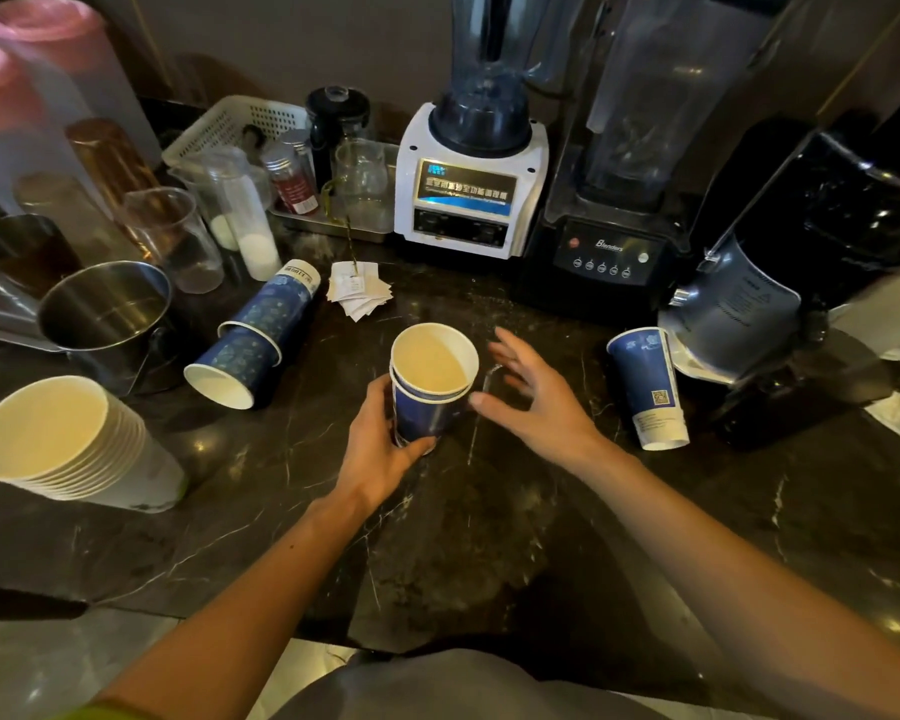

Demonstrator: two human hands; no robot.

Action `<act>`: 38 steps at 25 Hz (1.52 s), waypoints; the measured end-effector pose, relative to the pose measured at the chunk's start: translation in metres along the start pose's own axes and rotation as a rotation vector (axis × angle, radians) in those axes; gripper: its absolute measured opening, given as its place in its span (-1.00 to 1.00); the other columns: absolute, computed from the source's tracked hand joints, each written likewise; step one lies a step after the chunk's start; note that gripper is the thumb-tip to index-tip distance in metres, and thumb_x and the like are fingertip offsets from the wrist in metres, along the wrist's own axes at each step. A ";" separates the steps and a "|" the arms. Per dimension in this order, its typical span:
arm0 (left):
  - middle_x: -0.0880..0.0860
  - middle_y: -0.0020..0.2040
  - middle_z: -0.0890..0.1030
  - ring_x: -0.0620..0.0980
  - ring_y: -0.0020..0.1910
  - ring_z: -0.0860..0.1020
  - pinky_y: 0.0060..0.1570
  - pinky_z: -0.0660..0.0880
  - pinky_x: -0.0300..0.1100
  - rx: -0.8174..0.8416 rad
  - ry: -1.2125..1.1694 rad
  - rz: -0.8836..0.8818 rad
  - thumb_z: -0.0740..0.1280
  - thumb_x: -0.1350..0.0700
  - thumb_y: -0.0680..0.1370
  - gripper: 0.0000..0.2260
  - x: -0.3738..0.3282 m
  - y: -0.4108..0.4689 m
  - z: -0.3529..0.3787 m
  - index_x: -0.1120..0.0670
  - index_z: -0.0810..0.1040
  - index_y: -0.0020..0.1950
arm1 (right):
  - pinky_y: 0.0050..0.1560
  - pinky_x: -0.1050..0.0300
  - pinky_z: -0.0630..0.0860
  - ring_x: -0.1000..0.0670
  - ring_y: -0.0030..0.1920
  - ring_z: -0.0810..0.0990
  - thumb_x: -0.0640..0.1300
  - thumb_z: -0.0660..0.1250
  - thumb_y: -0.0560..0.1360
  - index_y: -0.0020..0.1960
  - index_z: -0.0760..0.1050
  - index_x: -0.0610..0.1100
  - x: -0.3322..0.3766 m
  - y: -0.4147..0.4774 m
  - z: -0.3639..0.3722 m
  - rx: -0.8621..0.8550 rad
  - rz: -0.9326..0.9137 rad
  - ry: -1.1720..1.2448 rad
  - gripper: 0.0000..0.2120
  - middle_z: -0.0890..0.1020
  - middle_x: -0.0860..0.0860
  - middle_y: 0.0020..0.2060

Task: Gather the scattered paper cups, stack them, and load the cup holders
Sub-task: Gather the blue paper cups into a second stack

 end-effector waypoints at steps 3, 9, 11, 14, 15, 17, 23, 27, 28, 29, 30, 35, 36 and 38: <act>0.02 0.47 0.35 -0.06 0.42 0.34 0.40 0.35 0.04 0.007 -0.004 -0.006 0.56 0.20 0.35 -0.17 -0.003 0.002 0.006 0.01 0.15 0.48 | 0.43 0.04 0.29 0.04 0.43 0.31 0.02 0.42 0.49 0.51 0.24 -0.03 -0.029 0.001 -0.049 -0.314 0.078 -0.162 -0.34 0.37 0.01 0.44; 0.05 0.47 0.35 -0.01 0.42 0.35 0.34 0.29 -0.19 0.016 0.044 -0.026 0.56 0.20 0.35 -0.15 -0.007 0.002 0.004 0.08 0.13 0.51 | 0.30 -0.20 0.34 -0.32 0.37 0.31 0.12 0.46 0.42 0.49 0.16 -0.21 -0.109 0.001 -0.119 -0.500 0.479 -0.545 -0.17 0.32 -0.27 0.36; 0.05 0.47 0.35 -0.01 0.43 0.35 0.31 0.27 -0.24 0.025 0.053 -0.023 0.56 0.19 0.35 -0.15 -0.008 0.003 0.004 0.08 0.14 0.50 | 0.21 -0.23 0.39 -0.34 0.32 0.34 0.15 0.45 0.41 0.46 0.18 -0.21 -0.127 -0.001 -0.121 -0.443 0.597 -0.541 -0.20 0.36 -0.29 0.32; 0.05 0.47 0.35 0.00 0.43 0.34 0.35 0.29 -0.18 0.032 0.055 -0.027 0.56 0.19 0.35 -0.15 -0.007 0.002 0.004 0.07 0.14 0.50 | 0.11 -0.20 0.45 -0.33 0.24 0.42 0.12 0.45 0.41 0.38 0.24 -0.19 -0.140 -0.003 -0.118 -0.421 0.627 -0.496 -0.28 0.43 -0.27 0.25; 0.05 0.47 0.35 0.00 0.43 0.34 0.37 0.31 -0.12 0.032 0.052 -0.033 0.56 0.19 0.35 -0.15 -0.007 0.002 0.004 0.07 0.13 0.51 | 0.09 -0.18 0.46 -0.32 0.22 0.45 0.10 0.46 0.40 0.37 0.25 -0.19 -0.139 -0.004 -0.115 -0.427 0.615 -0.467 -0.30 0.45 -0.26 0.24; 0.05 0.47 0.35 0.01 0.44 0.34 0.40 0.33 -0.05 0.031 0.047 -0.036 0.55 0.19 0.35 -0.15 -0.006 0.002 0.003 0.06 0.13 0.51 | 0.09 -0.11 0.46 -0.27 0.21 0.49 0.03 0.50 0.40 0.40 0.24 -0.20 -0.130 -0.005 -0.107 -0.431 0.557 -0.344 -0.28 0.48 -0.22 0.26; 0.05 0.48 0.33 0.00 0.44 0.33 0.38 0.29 -0.08 0.032 0.069 -0.031 0.55 0.18 0.37 -0.15 -0.005 0.003 0.005 0.06 0.12 0.52 | 0.20 0.00 0.48 0.03 0.22 0.49 -0.12 0.53 0.39 0.53 0.13 -0.07 -0.051 -0.005 -0.072 -0.328 0.234 0.088 -0.15 0.46 0.02 0.30; 0.05 0.48 0.34 0.00 0.44 0.33 0.39 0.30 -0.08 0.033 0.066 -0.024 0.55 0.18 0.37 -0.14 -0.004 0.002 0.004 0.06 0.11 0.52 | 0.27 -0.02 0.52 0.08 0.34 0.45 -0.18 0.55 0.36 0.48 0.23 -0.03 0.007 -0.002 -0.062 -0.345 0.022 0.237 -0.20 0.46 0.07 0.34; 0.05 0.47 0.34 0.00 0.44 0.34 0.40 0.31 -0.08 0.031 0.062 -0.016 0.55 0.18 0.36 -0.15 -0.003 0.002 0.003 0.06 0.12 0.51 | 0.27 -0.03 0.52 0.07 0.36 0.44 -0.18 0.56 0.35 0.48 0.23 -0.04 0.020 -0.002 -0.059 -0.343 -0.024 0.274 -0.19 0.45 0.06 0.37; 0.05 0.47 0.35 0.00 0.43 0.34 0.40 0.31 -0.06 0.037 0.057 -0.010 0.55 0.19 0.36 -0.15 -0.003 0.002 0.003 0.07 0.13 0.51 | 0.27 -0.06 0.52 0.05 0.36 0.44 -0.15 0.57 0.34 0.47 0.23 -0.05 0.030 -0.003 -0.056 -0.337 -0.059 0.295 -0.19 0.44 0.05 0.38; 0.05 0.47 0.35 0.00 0.43 0.34 0.40 0.32 -0.05 0.041 0.053 -0.006 0.55 0.19 0.36 -0.15 -0.003 0.002 0.003 0.07 0.13 0.51 | 0.26 -0.08 0.53 0.04 0.37 0.45 -0.11 0.58 0.32 0.46 0.24 -0.06 0.040 -0.003 -0.053 -0.327 -0.095 0.310 -0.18 0.44 0.04 0.37; 0.05 0.47 0.35 -0.01 0.43 0.34 0.41 0.32 0.00 0.040 0.062 0.012 0.55 0.19 0.36 -0.15 -0.001 0.002 0.004 0.06 0.13 0.51 | 0.25 0.01 0.53 0.10 0.34 0.45 -0.07 0.59 0.28 0.42 0.23 -0.03 0.067 -0.008 -0.029 -0.269 -0.211 0.239 -0.17 0.44 0.05 0.33; 0.05 0.46 0.35 -0.01 0.43 0.34 0.41 0.33 0.03 0.039 0.061 0.013 0.55 0.19 0.35 -0.15 0.001 0.002 0.004 0.06 0.14 0.51 | 0.27 0.05 0.51 0.13 0.34 0.44 -0.10 0.60 0.28 0.42 0.21 0.01 0.066 -0.007 -0.022 -0.239 -0.207 0.204 -0.15 0.44 0.08 0.33; 0.04 0.45 0.36 -0.01 0.42 0.36 0.39 0.36 0.06 0.038 0.049 0.021 0.55 0.18 0.36 -0.15 0.003 0.002 0.003 0.04 0.14 0.51 | 0.32 0.04 0.46 0.13 0.35 0.41 -0.06 0.62 0.26 0.42 0.16 0.09 0.061 -0.005 -0.008 -0.179 -0.176 0.101 -0.10 0.42 0.10 0.35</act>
Point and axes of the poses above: each hand's wrist, its own y-axis towards the middle knuckle, its own z-axis out of the palm, x = y × z, the point moved 2 cm from there along y, towards the middle knuckle
